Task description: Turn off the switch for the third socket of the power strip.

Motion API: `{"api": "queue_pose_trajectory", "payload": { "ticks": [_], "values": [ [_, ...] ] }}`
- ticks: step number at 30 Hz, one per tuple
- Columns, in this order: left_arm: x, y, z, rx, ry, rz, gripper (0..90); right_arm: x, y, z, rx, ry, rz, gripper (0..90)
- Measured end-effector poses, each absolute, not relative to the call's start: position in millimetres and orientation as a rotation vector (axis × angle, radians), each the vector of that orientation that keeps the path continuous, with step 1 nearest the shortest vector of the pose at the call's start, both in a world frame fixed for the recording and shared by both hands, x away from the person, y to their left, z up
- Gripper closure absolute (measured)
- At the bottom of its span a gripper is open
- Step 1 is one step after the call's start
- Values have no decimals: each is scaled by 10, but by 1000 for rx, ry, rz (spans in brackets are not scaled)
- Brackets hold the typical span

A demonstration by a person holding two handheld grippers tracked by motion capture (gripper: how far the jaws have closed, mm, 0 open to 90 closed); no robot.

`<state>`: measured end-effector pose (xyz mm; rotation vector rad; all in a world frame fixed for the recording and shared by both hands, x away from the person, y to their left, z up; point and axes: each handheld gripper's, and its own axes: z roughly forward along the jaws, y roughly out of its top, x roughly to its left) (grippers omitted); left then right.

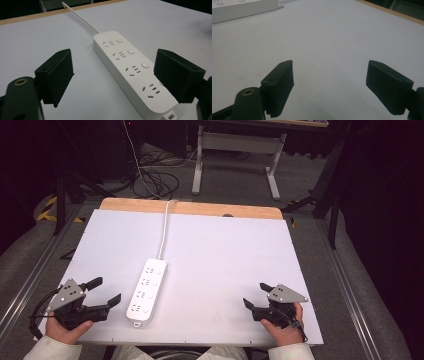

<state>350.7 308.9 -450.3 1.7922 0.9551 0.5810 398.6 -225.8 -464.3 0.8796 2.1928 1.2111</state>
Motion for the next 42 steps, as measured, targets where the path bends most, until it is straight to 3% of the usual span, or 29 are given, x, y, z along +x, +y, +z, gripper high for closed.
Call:
{"api": "queue_pose_trajectory", "payload": {
  "ticks": [22, 42],
  "values": [
    [3477, 3066, -4445, 1833, 960, 613, 187, 3973, -2243, -4657, 826, 2248, 1203, 208],
    [3569, 2870, -4187, 1908, 907, 500, 253, 3973, -2227, -4664, 805, 2280, 1229, 185]
  ]
}}
